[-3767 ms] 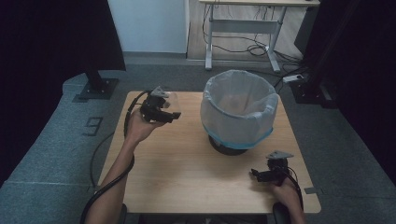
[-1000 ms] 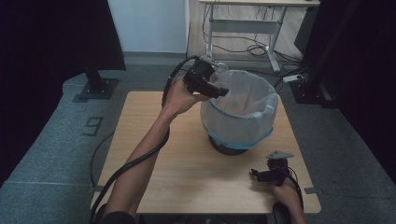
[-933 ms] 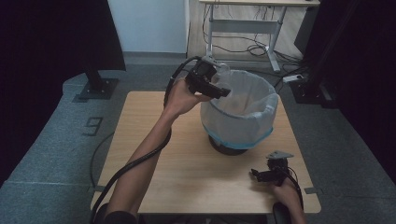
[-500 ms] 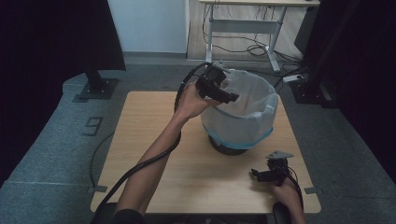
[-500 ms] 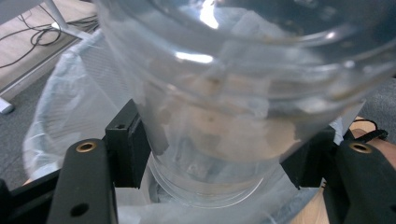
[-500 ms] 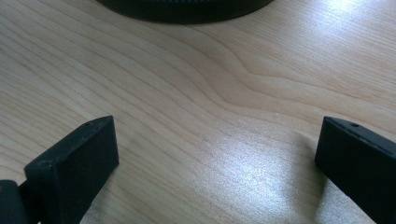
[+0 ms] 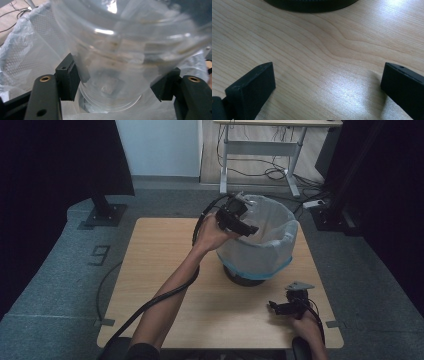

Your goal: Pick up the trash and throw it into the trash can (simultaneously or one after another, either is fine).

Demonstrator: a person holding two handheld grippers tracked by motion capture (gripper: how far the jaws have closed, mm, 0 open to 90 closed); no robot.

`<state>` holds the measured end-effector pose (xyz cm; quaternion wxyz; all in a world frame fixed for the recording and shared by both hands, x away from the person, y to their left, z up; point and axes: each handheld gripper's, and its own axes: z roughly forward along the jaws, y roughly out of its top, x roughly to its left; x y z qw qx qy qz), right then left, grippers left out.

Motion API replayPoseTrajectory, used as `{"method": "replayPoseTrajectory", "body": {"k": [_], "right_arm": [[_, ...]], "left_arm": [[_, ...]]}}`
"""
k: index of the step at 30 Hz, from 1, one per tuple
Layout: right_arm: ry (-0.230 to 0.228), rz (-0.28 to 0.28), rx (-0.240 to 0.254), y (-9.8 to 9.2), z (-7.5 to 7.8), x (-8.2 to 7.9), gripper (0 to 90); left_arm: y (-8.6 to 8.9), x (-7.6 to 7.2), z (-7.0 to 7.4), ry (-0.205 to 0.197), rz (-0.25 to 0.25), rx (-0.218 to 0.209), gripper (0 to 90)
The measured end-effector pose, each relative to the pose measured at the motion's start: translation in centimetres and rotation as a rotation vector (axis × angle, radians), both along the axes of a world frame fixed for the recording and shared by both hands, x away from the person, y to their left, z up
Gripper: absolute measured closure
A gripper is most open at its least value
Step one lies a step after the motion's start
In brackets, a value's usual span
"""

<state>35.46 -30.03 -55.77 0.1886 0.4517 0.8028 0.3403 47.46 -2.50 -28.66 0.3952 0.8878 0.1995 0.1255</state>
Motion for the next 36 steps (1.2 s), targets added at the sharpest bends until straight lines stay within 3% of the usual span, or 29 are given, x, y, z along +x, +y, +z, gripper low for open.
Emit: {"method": "replayPoseTrajectory", "body": {"k": [5,10,17,24,36], "right_arm": [[0.000,0.000,0.000,0.0,0.0,0.0,0.0],[0.000,0.000,0.000,0.0,0.0,0.0,0.0],[0.000,0.000,0.000,0.0,0.0,0.0,0.0],[0.000,0.000,0.000,0.0,0.0,0.0,0.0],[0.000,0.000,0.000,0.0,0.0,0.0,0.0]], "left_arm": [[-0.2,0.2,-0.8,-0.010,0.020,0.035,32.3],[-0.2,0.4,-1.3,0.006,0.023,0.037,29.7],[0.1,0.8,-1.7,0.030,0.040,0.016,14.2],[0.9,0.6,-1.0,0.024,0.049,-0.028,7.4],[3.0,0.0,0.0,0.003,0.053,-0.058,0.0]]}}
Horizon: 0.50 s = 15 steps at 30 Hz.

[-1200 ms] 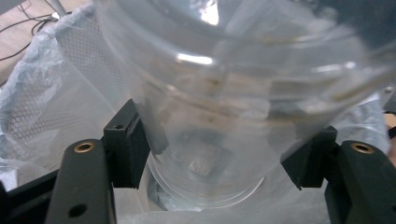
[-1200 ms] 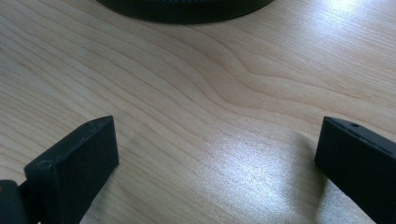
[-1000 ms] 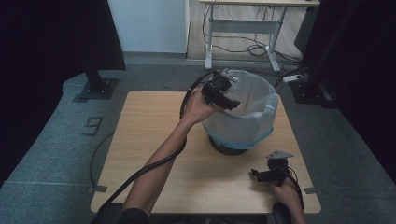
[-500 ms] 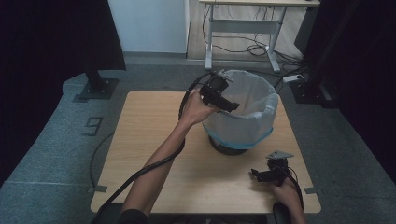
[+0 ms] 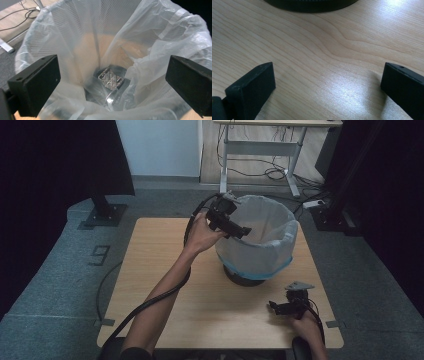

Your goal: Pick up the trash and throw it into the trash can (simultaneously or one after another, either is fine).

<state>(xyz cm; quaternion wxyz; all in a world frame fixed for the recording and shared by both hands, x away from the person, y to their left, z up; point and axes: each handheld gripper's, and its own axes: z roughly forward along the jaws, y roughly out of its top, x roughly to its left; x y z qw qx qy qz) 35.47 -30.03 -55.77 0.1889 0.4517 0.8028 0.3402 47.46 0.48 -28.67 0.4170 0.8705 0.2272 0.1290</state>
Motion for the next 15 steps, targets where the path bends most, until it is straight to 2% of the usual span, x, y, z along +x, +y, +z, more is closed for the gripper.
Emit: {"method": "replayPoseTrajectory", "body": {"k": [10,15], "right_arm": [[0.000,0.000,0.000,0.0,0.0,0.0,0.0],[0.000,0.000,0.000,0.0,0.0,0.0,0.0]], "left_arm": [[2.8,-0.4,0.4,-0.025,0.018,-0.023,0.0],[4.2,-0.6,0.3,-0.024,0.030,-0.059,0.0]]}}
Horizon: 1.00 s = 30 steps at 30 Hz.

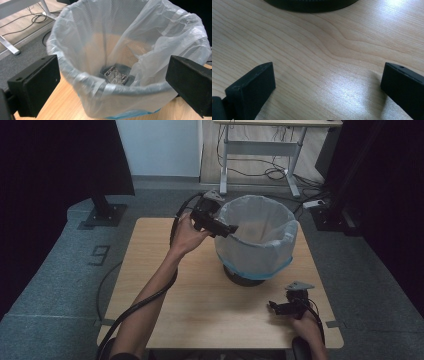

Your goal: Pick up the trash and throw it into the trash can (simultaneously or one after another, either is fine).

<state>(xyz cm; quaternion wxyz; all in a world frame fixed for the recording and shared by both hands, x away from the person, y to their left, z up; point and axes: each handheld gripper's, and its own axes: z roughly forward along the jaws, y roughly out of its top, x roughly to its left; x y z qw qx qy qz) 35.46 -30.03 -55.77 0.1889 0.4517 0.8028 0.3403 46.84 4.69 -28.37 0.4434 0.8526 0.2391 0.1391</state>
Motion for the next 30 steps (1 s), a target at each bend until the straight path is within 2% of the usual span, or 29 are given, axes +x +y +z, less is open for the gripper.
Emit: {"method": "replayPoseTrajectory", "body": {"k": [25,30], "right_arm": [[0.000,-0.002,0.000,0.0,0.0,0.0,0.0],[-0.001,-0.004,-0.001,0.0,0.0,0.0,0.0]], "left_arm": [[7.9,-1.0,-2.3,0.042,0.085,-0.061,0.0],[9.0,-1.2,-2.8,0.048,0.100,-0.066,0.0]]}}
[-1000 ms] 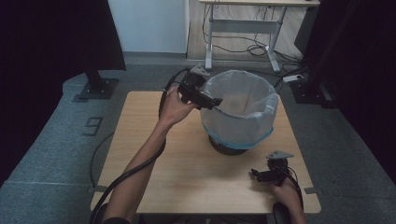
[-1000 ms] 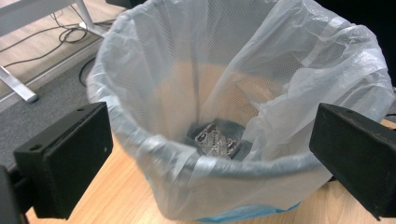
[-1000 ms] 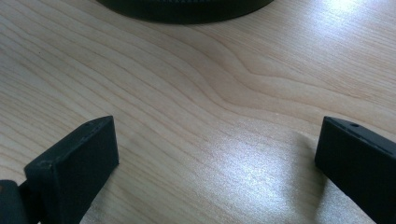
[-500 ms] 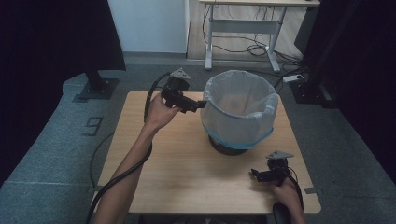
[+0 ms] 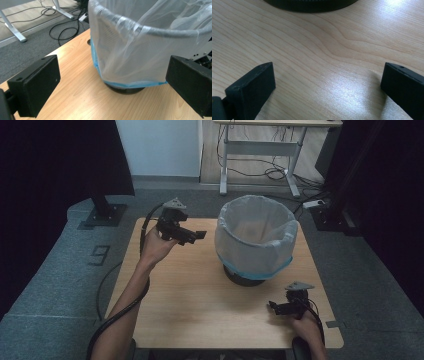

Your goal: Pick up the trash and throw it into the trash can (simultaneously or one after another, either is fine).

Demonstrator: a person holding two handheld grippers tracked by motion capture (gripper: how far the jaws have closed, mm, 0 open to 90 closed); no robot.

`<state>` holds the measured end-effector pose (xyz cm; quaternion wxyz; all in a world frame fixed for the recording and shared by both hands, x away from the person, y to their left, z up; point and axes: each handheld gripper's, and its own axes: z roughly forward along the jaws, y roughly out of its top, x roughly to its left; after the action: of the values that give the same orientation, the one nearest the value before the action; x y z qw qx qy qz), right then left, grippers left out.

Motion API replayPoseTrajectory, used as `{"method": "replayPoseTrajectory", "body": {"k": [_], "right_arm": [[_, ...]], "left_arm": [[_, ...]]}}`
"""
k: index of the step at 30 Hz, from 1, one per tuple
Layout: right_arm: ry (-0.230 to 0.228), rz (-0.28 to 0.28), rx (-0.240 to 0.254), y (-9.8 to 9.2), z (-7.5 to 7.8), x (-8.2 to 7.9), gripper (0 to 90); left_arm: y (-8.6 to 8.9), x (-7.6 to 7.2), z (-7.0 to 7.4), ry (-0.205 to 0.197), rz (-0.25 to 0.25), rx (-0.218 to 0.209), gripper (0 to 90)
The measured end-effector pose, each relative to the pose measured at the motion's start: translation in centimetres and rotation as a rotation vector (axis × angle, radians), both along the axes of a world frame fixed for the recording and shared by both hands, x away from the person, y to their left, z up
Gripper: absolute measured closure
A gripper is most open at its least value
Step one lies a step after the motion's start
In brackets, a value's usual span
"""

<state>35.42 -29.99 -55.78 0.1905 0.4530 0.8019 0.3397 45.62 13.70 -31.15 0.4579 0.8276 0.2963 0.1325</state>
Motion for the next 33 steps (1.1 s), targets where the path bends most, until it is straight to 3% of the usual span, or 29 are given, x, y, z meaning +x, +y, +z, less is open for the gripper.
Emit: {"method": "replayPoseTrajectory", "body": {"k": [17,33], "right_arm": [[0.000,-0.001,0.000,0.0,0.0,0.0,0.0],[0.000,-0.002,0.000,0.0,0.0,0.0,0.0]], "left_arm": [[4.4,-1.0,-3.7,0.009,0.081,-0.018,0.0],[7.0,-2.0,-7.5,0.025,0.115,-0.040,0.0]]}}
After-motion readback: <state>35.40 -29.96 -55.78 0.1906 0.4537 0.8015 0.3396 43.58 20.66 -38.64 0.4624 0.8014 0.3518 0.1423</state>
